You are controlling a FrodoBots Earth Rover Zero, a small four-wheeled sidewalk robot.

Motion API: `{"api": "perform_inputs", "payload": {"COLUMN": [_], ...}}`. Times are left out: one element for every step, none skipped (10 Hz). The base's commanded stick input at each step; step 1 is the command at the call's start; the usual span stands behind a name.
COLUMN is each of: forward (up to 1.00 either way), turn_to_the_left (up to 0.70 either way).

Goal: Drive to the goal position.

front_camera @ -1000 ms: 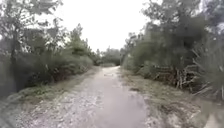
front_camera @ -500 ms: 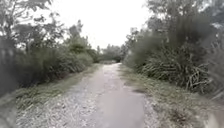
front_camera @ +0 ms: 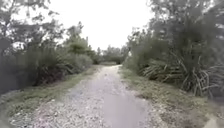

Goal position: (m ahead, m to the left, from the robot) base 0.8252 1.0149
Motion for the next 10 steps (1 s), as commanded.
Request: {"api": "perform_inputs", "payload": {"forward": [0.3,0.3,0.3,0.3,0.3,0.3,0.3,0.3,0.3,0.3], "turn_to_the_left": [0.0,0.0,0.0,0.0,0.0,0.0,0.0,0.0,0.0,0.0]}}
